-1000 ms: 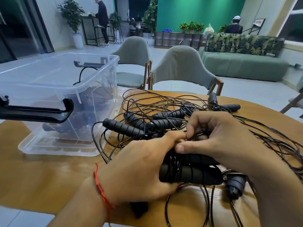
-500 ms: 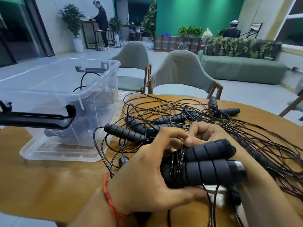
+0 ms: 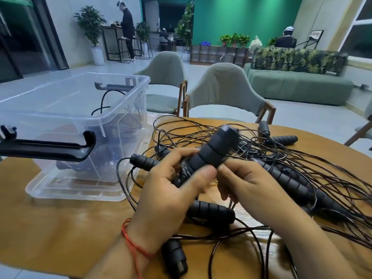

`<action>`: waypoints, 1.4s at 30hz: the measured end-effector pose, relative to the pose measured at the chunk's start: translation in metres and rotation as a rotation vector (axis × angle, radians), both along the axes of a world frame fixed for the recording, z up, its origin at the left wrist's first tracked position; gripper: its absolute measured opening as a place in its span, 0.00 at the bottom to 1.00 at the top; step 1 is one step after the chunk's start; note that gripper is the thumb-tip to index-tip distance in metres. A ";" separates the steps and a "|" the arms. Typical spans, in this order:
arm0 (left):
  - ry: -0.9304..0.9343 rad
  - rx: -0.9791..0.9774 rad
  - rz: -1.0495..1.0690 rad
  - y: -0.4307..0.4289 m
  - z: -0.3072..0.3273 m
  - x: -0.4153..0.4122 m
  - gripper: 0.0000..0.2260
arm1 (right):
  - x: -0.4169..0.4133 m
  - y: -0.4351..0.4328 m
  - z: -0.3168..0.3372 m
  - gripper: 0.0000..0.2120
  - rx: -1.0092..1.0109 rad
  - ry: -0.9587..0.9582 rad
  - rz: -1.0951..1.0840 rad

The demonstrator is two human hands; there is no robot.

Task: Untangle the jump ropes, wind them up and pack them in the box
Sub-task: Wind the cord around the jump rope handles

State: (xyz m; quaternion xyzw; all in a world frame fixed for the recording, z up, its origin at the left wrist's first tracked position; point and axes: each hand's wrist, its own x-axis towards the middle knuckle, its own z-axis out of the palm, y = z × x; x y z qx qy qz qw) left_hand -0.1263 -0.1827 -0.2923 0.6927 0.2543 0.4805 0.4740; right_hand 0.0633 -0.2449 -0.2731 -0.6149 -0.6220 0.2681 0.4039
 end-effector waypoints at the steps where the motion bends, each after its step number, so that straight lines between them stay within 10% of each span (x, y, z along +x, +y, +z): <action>1: -0.100 -0.132 -0.004 0.003 0.000 0.000 0.19 | 0.002 0.002 -0.003 0.12 0.023 -0.121 -0.017; 6: -0.527 -0.570 -0.101 0.011 0.015 0.002 0.24 | 0.000 -0.005 0.003 0.14 0.167 -0.534 -0.151; 17: -0.632 -0.298 -0.214 0.006 0.044 -0.021 0.24 | -0.006 -0.019 0.033 0.12 0.707 -0.277 -0.180; 42: 0.200 0.196 0.367 0.013 -0.002 -0.004 0.22 | -0.035 -0.025 0.033 0.13 0.238 -0.456 -0.082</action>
